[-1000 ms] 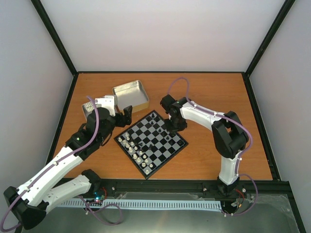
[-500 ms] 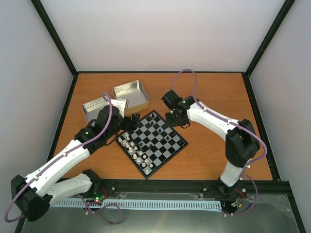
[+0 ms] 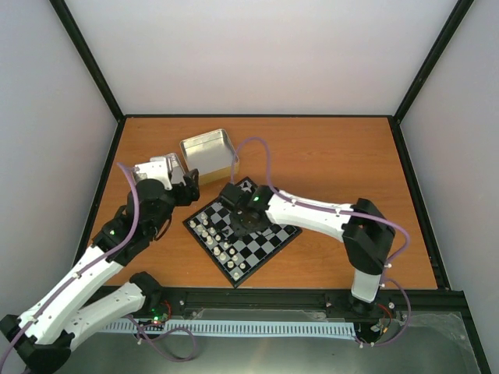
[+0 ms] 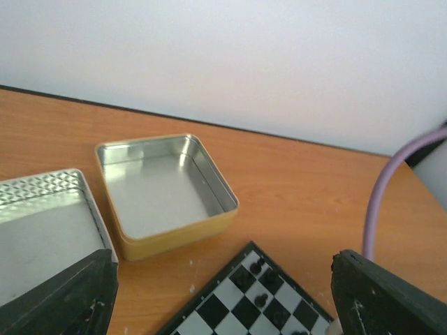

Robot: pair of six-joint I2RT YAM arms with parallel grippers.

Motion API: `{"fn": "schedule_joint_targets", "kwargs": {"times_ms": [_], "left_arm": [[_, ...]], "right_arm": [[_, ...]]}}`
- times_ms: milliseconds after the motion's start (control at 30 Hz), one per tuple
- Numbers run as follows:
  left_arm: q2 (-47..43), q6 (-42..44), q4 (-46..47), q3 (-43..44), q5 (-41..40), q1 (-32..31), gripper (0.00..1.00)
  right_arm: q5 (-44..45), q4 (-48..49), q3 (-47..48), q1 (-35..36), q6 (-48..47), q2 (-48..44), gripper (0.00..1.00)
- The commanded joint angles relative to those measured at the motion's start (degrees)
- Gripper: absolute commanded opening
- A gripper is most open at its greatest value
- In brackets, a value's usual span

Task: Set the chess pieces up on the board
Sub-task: Pick up the chess piece from the chessboard.

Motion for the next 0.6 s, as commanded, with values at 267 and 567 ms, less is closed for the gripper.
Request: {"fn": "schedule_joint_targets", "kwargs": {"times_ms": [267,567], "left_arm": [[-6.82,-4.34,1.23,1.31,-14.5,-0.2,0.85],[-7.25,-4.34,0.91,0.36,-14.93,-0.21,0.86]], "right_arm": [[6.29,0.78,4.94,3.56,5.45,9.24,0.44],[6.5,-1.27,5.4,3.64,5.23,12.85,0.44]]}}
